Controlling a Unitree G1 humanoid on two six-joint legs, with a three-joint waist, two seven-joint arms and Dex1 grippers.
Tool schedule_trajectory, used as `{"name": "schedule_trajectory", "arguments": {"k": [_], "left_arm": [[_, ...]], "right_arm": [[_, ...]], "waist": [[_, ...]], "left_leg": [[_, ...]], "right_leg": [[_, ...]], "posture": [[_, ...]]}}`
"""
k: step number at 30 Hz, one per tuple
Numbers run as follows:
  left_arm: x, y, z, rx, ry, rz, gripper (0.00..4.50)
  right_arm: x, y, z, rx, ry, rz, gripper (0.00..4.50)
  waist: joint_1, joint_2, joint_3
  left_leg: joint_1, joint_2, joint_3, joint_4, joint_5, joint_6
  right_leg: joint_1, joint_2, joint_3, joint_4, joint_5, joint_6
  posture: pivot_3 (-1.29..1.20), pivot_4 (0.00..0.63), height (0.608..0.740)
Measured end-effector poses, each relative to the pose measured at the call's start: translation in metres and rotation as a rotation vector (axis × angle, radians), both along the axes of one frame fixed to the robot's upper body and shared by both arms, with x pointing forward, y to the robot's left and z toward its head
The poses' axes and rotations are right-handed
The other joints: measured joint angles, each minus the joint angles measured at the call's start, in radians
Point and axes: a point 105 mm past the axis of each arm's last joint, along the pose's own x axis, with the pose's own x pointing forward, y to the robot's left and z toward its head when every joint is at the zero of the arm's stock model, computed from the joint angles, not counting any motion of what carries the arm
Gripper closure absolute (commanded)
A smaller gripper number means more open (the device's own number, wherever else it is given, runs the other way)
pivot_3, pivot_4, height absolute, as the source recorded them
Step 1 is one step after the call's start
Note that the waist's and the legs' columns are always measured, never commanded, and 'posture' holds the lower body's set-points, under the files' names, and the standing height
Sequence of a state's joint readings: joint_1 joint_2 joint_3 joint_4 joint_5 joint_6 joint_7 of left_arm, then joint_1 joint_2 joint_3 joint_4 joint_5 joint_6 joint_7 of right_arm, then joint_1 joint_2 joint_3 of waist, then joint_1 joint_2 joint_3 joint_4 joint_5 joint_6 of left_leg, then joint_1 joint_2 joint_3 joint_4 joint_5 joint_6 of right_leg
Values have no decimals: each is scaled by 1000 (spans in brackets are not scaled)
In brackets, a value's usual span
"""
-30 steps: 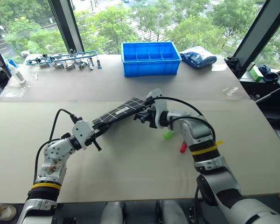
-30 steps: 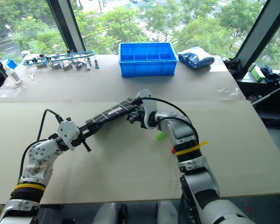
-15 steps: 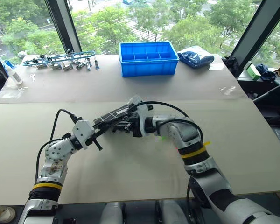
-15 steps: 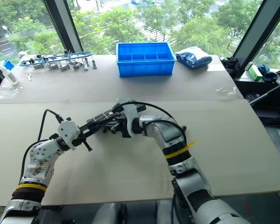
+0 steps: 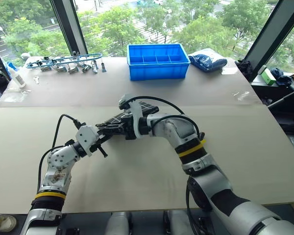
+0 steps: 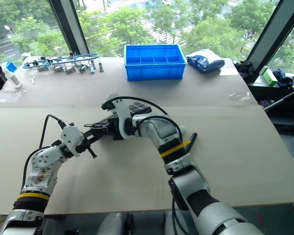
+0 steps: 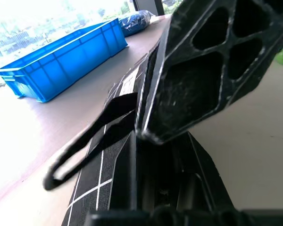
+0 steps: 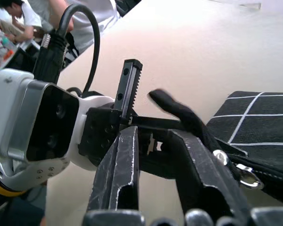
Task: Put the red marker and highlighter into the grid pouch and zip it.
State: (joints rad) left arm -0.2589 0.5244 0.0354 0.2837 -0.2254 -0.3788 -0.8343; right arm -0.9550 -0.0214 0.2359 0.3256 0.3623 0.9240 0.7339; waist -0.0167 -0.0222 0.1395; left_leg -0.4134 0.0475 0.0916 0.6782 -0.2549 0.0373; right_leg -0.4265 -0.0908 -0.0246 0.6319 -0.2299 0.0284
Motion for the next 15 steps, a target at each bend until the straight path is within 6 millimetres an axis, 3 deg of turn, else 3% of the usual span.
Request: {"name": "schedule_trajectory", "arguments": {"k": [1, 4, 6, 8, 10, 12, 15], "left_arm": [[0, 0, -1, 1, 5, 0, 4500], [0, -2, 1, 0, -2, -4, 4500], [-1, -4, 5, 2, -17, -14, 4500], [-2, 0, 6, 1, -17, -6, 4500], [-2, -1, 6, -2, -16, -10, 4500], [-4, -5, 8, -5, -25, -29, 4500], [-6, -4, 7, -1, -19, -34, 4500]], "right_arm": [[0, -6, -1, -8, -9, 3, 1753], [-3, -35, 2, -9, 22, 17, 1753], [-12, -78, 19, 14, -24, 31, 1753], [-17, -103, 38, 22, -106, 21, 1753], [-28, -113, 47, 23, -171, 48, 1753], [-43, -128, 41, -18, -244, 75, 1753], [-43, -153, 33, -165, -396, 23, 1753]], "waist": [[1, 0, 0], [5, 0, 0], [15, 0, 0], [15, 0, 0], [6, 0, 0], [4, 0, 0], [5, 0, 0]], "left_leg": [[0, 0, 0, 0, 0, 0], [-2, 0, -2, 1, 0, 0], [-3, 0, -4, 1, -1, 1], [-2, 0, -4, 1, -1, 2], [0, 1, -4, 1, -2, 3], [0, 0, -6, 0, -2, 3], [0, -1, -5, 1, -2, 3]], "right_leg": [[0, 0, 0, 0, 0, 0], [0, 0, -1, 0, 0, 0], [0, -2, -3, -2, 0, 1], [0, -2, -2, -2, 1, 1], [1, 0, -1, -2, 0, 1], [1, 0, -2, -3, 0, 0], [0, -1, 0, -5, 0, 1]], "posture": [[0, 150, 740], [0, 150, 740], [0, 150, 740], [0, 150, 740], [0, 150, 740], [0, 150, 740], [0, 150, 740]]}}
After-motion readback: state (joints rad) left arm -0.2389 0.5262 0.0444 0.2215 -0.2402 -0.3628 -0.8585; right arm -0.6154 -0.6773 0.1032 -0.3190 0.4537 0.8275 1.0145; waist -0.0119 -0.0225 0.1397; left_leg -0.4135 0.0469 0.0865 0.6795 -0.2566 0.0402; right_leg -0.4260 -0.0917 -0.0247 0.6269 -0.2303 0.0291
